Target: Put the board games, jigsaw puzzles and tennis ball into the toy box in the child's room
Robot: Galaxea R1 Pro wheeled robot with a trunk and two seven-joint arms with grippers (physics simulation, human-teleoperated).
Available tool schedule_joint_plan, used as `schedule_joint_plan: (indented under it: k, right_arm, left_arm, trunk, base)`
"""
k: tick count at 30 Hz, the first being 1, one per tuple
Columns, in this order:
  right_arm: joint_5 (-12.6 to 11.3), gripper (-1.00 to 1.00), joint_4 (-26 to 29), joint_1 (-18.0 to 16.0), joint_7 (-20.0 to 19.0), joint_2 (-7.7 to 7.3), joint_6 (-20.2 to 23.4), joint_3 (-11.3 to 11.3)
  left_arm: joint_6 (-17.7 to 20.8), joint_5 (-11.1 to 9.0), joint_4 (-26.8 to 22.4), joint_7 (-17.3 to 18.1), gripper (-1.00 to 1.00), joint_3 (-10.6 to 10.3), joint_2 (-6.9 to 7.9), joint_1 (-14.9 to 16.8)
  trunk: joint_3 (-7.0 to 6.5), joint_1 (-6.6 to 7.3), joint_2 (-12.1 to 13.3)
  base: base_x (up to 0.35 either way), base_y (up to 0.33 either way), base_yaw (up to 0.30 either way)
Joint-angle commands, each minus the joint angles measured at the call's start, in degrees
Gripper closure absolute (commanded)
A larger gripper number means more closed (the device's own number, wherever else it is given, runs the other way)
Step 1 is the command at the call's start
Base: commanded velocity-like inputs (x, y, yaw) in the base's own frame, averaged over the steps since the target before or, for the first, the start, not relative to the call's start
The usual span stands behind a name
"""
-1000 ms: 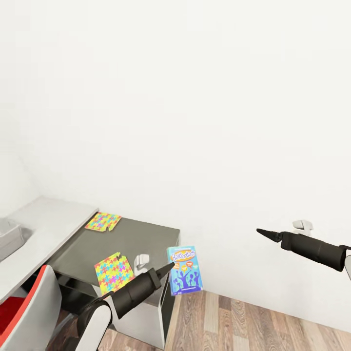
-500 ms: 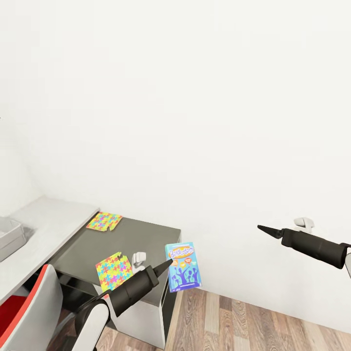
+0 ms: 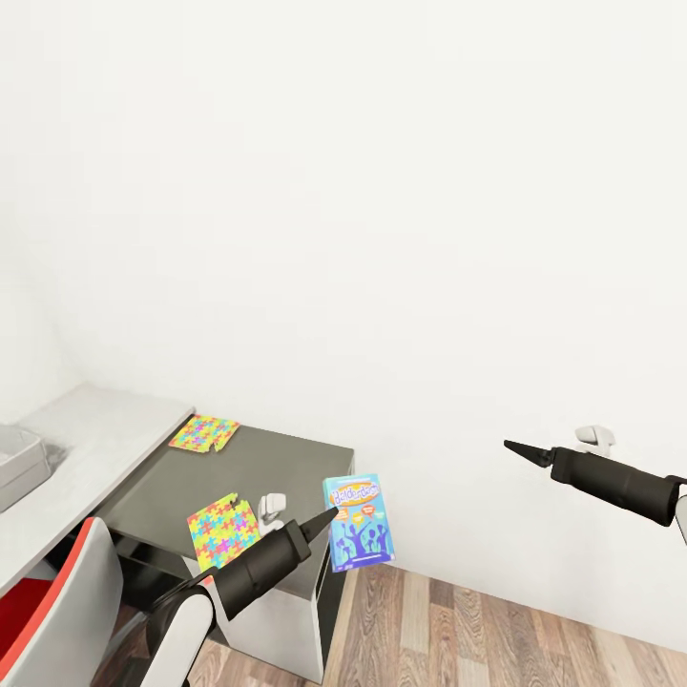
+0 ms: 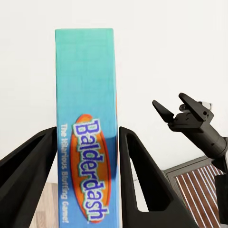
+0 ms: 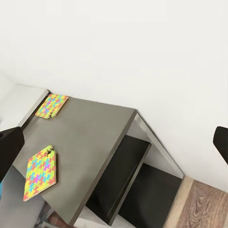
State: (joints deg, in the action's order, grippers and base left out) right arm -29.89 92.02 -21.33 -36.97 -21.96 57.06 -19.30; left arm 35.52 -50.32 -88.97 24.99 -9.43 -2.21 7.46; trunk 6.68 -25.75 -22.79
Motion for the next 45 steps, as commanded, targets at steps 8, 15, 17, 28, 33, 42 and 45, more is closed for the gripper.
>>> schedule_joint_plan:
  k: [8, 15, 17, 28, 33, 42, 45]
  right_arm:
    - [0.20, -1.00, 0.01, -0.07, -0.34, 0.00, 0.30, -0.07]
    - [0.20, -1.00, 0.01, -0.07, -0.34, 0.00, 0.30, -0.07]
    - [0.20, -1.00, 0.01, -0.07, -0.34, 0.00, 0.30, -0.07]
    - [-0.13, -1.00, 0.07, 0.16, -0.27, -0.55, 2.20, -2.86]
    - [0.01, -1.00, 0.08, 0.00, -0.05, -0.65, 2.94, -4.47]
    - [-0.03, -1.00, -0.02, -0.53, 0.13, -0.57, 2.94, -7.05]
    - [-0.19, -1.00, -0.05, -0.54, 0.09, -0.30, 2.94, -8.12]
  left_arm:
    - [0.45, -0.41, -0.02, -0.03, 1.00, 0.06, -0.03, 0.05]
    - [0.45, -0.41, -0.02, -0.03, 1.00, 0.06, -0.03, 0.05]
    - [0.45, -0.41, -0.02, -0.03, 1.00, 0.06, -0.03, 0.05]
    - [1.07, -2.27, -0.76, -0.46, 1.00, -0.26, -1.01, 1.72]
    - [1.26, -3.61, -0.92, -0.56, 1.00, -0.25, -1.08, 2.79]
    - [1.52, -6.80, -0.94, -0.71, 1.00, 0.01, -1.05, 5.69]
    - [1.59, -8.29, -0.79, -1.00, 1.00, 0.06, -1.08, 7.34]
  trunk:
    - [0.13, -0.04, -0.12]
    - [0.13, -0.04, -0.12]
    - [0.13, -0.04, -0.12]
    - [0.13, -0.04, -0.12]
    - [0.13, -0.04, -0.12]
    - [0.13, -0.04, -0.12]
    - [0.13, -0.04, -0.12]
  base:
    - [0.000, 0.000, 0.000]
    - [0.000, 0.000, 0.000]
    - [0.000, 0.000, 0.000]
    - [0.000, 0.000, 0.000]
    - [0.000, 0.000, 0.000]
    - [0.000, 0.000, 0.000]
    - [0.000, 0.000, 0.000]
